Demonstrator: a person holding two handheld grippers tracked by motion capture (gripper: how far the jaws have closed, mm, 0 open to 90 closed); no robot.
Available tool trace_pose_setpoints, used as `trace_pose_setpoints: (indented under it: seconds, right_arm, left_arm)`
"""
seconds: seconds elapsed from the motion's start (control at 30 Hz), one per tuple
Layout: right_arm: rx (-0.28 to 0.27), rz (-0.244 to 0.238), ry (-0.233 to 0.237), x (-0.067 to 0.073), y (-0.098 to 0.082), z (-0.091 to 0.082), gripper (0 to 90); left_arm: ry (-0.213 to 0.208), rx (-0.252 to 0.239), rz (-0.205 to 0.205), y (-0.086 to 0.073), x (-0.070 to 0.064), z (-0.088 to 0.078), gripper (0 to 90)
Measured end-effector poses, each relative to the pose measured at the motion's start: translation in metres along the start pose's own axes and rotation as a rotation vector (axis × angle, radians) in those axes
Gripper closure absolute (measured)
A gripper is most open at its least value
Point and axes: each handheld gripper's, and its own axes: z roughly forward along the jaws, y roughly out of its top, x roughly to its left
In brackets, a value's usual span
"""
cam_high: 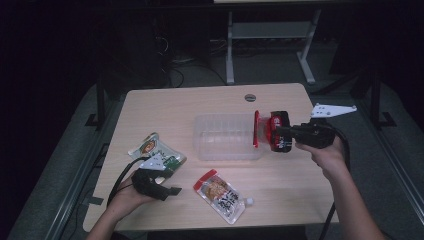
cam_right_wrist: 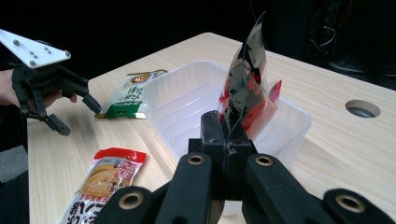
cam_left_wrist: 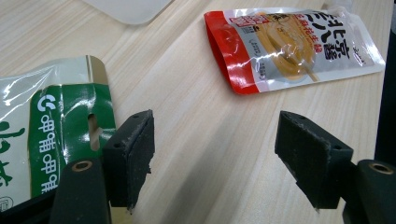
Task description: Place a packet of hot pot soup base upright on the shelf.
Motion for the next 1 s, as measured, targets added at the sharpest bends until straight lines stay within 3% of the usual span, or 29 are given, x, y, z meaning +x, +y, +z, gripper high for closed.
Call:
trace_pose_setpoints:
  seconds: [1.0]
  right_arm:
    - [0.062, 0.038, -0.028, -0.009, -0.015, 0.026, 89.9]
  left_arm:
    - [-0.023, 0.005, 0.001, -0.002, 0.001, 0.002, 28.5]
